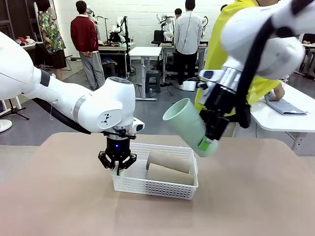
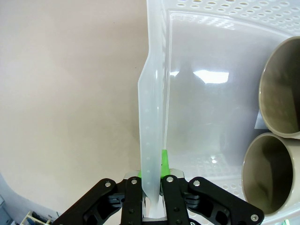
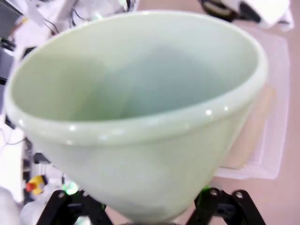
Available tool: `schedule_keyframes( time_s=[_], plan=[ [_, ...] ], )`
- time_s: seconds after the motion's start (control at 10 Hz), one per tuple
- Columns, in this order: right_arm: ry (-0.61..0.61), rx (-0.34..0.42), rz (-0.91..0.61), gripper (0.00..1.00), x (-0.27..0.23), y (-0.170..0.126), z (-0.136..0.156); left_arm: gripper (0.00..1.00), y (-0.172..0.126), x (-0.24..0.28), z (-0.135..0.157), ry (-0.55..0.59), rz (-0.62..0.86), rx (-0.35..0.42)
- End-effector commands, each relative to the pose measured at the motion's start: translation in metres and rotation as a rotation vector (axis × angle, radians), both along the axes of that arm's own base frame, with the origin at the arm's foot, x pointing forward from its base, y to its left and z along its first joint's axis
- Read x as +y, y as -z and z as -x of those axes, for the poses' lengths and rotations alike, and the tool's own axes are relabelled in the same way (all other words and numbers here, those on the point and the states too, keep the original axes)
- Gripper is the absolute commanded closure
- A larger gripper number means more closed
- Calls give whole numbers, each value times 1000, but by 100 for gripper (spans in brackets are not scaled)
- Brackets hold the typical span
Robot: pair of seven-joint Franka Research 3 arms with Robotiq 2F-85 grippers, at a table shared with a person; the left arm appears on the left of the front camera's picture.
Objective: Clean and organize the cups into the basket.
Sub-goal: Pick up the Reusable plastic cup from the right side of the table and stack it inside the Organizing basket in the center of the table.
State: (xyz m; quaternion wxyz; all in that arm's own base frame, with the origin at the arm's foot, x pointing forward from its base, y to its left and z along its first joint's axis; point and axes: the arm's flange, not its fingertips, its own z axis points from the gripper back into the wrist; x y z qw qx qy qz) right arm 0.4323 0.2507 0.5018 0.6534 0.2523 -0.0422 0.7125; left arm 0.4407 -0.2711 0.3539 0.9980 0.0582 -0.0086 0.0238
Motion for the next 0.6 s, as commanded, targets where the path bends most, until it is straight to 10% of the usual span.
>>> schedule_keyframes(
  time_s=[0.0, 0.5],
  plan=[
    [4, 32, 174, 20, 20, 11, -37, 100, 3, 3, 1, 7, -8, 7],
    [9, -86, 341, 20, 78, 60, -41, 100, 3, 3, 1, 7, -8, 7]
  ],
)
